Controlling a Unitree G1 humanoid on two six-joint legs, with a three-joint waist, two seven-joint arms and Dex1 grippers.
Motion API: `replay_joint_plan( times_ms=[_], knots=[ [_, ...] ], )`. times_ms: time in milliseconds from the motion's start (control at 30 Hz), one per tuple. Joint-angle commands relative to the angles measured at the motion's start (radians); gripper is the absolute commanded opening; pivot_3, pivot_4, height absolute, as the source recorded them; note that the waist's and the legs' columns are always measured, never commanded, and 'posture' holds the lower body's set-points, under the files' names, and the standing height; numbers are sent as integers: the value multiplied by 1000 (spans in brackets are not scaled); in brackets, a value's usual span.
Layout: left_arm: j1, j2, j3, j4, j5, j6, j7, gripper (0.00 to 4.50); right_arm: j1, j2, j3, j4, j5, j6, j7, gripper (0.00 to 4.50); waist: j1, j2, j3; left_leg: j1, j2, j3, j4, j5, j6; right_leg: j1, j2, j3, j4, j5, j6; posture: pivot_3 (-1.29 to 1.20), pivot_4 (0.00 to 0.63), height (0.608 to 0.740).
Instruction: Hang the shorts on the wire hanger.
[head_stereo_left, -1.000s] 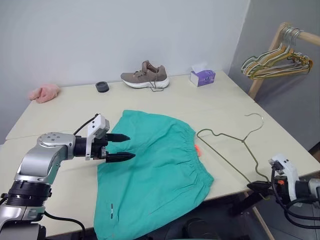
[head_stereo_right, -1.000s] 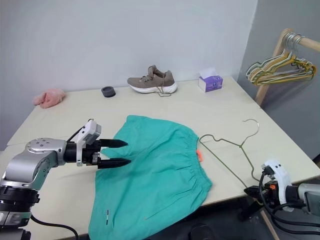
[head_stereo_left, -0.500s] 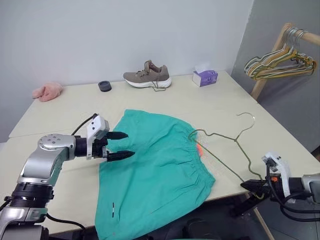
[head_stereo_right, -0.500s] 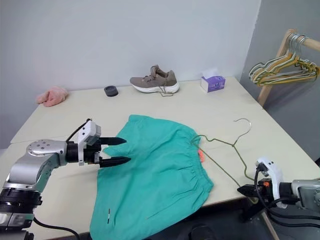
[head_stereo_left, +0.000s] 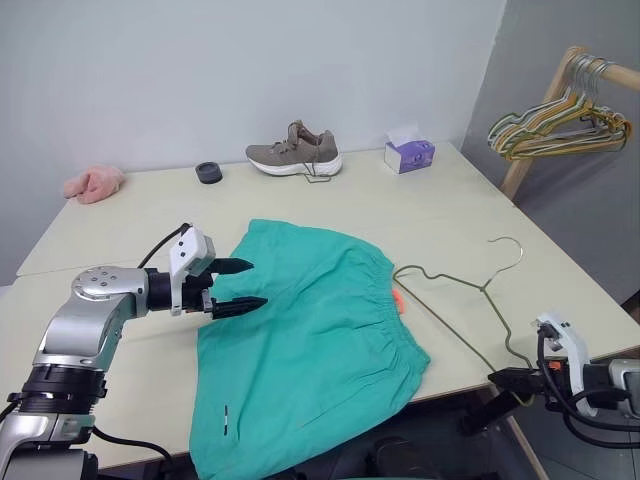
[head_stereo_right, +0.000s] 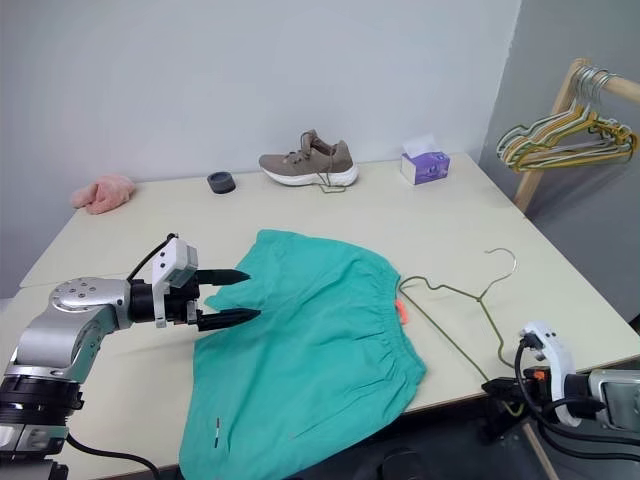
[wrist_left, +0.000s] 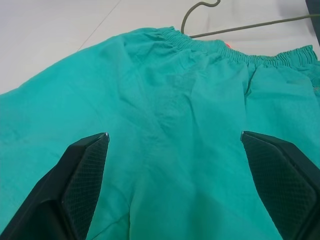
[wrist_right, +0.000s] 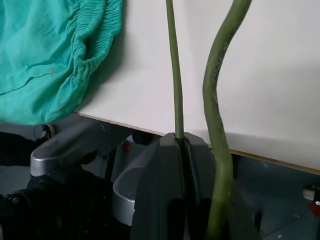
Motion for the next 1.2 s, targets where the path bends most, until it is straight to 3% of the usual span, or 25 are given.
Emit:
replay_joint_plan(
  times_ms=[33,433,667,900,1200],
  knots=[
    [-14,3,28,-7,2,-21,4,4462,-30,-29,7,-40,38,-27,31,0,0,0,0,0,0,0,0,0,0,0,0,0,0,0,0,-275,0,740],
    [-25,-6,34,18,13,-43,39,4462,-94,-87,208,-93,-10,-137,39,0,1,-1,0,0,0,-1,0,0,0,0,0,-1,0,0,0,-268,0,740],
    [-23,-14,31,14,16,-48,50,4462,-233,-36,347,44,-101,-157,-30,0,0,-1,0,0,0,0,0,0,0,0,0,0,0,0,0,-259,0,740],
    [-16,-16,39,9,19,-49,57,4462,-374,-28,417,149,-129,-157,6,0,3,-1,0,0,0,-1,0,0,0,-1,0,-1,0,0,0,-248,0,740],
    [7,-35,63,-15,6,-33,105,4462,-530,173,358,173,-84,-16,-93,0,9,-1,0,-1,0,-3,0,0,0,-1,-1,-1,1,0,0,-230,0,740]
  ],
)
